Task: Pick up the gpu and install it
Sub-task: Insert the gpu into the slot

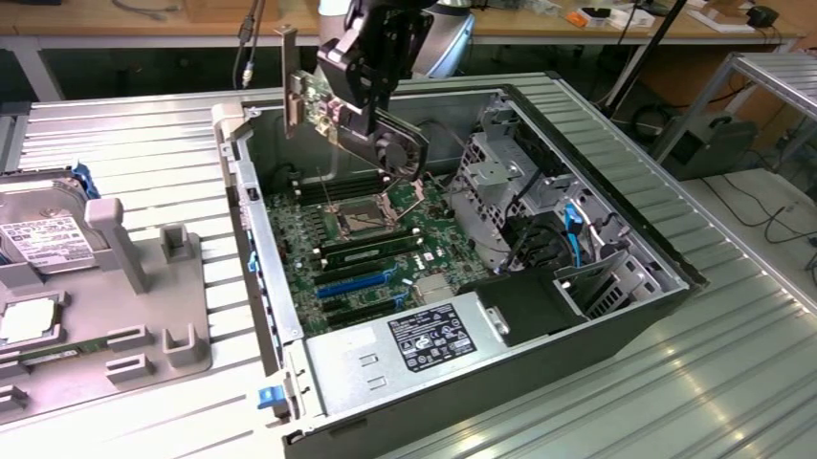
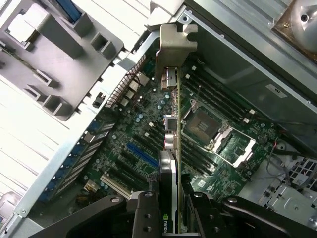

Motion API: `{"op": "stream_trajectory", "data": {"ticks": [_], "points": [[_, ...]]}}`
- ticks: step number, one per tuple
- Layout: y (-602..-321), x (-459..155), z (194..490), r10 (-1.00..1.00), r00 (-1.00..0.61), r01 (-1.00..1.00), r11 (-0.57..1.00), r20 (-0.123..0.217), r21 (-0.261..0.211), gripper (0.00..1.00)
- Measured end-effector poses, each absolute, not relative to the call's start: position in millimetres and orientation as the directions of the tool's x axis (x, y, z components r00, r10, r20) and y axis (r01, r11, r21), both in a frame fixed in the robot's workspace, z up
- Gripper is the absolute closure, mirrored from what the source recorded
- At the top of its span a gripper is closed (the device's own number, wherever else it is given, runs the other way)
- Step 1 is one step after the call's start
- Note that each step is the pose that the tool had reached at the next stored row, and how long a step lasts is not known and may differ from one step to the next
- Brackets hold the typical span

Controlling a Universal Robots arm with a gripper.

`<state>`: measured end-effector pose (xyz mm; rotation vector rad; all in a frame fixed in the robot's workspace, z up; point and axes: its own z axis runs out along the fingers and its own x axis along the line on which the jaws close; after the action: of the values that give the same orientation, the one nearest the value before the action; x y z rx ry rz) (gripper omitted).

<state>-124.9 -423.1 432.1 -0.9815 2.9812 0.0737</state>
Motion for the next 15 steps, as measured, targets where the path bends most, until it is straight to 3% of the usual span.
{"op": "stream_trajectory", "data": {"ticks": [15], "points": [[-423.1,-124.9,432.1,-0.702,-0.712,-0.702,0.711,-0.017,0.044,0.73]]}}
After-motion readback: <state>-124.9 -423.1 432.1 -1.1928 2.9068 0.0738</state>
